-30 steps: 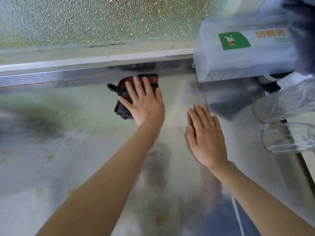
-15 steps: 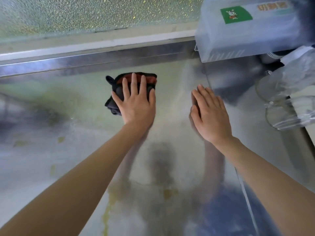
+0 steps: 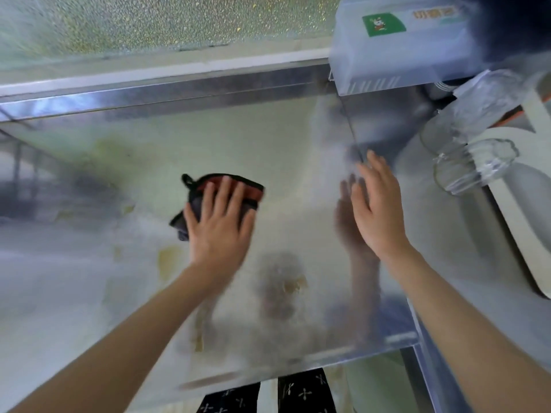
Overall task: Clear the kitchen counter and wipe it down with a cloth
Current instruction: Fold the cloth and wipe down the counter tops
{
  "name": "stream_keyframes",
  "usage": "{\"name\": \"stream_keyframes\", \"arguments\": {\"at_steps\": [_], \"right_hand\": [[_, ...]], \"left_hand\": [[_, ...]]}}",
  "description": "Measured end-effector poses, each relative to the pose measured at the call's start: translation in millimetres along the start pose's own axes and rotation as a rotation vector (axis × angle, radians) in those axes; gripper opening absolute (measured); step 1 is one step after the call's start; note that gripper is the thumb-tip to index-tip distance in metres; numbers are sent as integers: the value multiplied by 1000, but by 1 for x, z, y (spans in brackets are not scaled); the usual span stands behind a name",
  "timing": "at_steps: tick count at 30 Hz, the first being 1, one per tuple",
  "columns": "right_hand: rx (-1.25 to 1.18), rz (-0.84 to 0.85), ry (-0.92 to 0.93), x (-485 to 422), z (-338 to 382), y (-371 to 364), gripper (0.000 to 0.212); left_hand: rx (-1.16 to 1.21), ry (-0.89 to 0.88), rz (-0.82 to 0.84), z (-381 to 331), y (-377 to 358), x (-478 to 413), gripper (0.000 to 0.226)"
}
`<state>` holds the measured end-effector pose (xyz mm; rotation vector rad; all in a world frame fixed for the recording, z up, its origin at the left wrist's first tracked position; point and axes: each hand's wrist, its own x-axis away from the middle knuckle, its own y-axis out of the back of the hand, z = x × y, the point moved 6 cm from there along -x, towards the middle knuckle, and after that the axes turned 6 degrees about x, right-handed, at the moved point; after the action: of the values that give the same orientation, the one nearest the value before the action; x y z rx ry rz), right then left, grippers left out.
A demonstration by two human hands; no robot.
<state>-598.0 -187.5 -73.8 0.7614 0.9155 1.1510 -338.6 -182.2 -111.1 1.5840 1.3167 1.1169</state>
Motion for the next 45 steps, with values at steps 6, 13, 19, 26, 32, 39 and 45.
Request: {"name": "stream_keyframes", "arguments": {"at_steps": [6, 13, 19, 26, 32, 39, 45], "right_hand": [[184, 34, -239, 97, -34, 21, 40], [322, 164, -282, 146, -57, 27, 56], [345, 134, -260, 150, -60, 25, 54], [321, 98, -251, 151, -59, 24, 54], [297, 109, -228, 152, -60, 23, 54], [186, 75, -153, 163, -17, 33, 49], [281, 417, 89, 208, 98, -31, 69]], "left_hand": [[43, 148, -6, -5, -2, 23, 55], [-13, -83, 122, -99, -52, 130, 58], [-77, -145, 80, -77, -49, 125, 56], [89, 380, -52, -29, -27, 117, 56], [47, 106, 86, -125, -62, 170, 56], [257, 36, 5, -71, 3, 182, 58], [183, 251, -142, 68, 31, 218, 52]]}}
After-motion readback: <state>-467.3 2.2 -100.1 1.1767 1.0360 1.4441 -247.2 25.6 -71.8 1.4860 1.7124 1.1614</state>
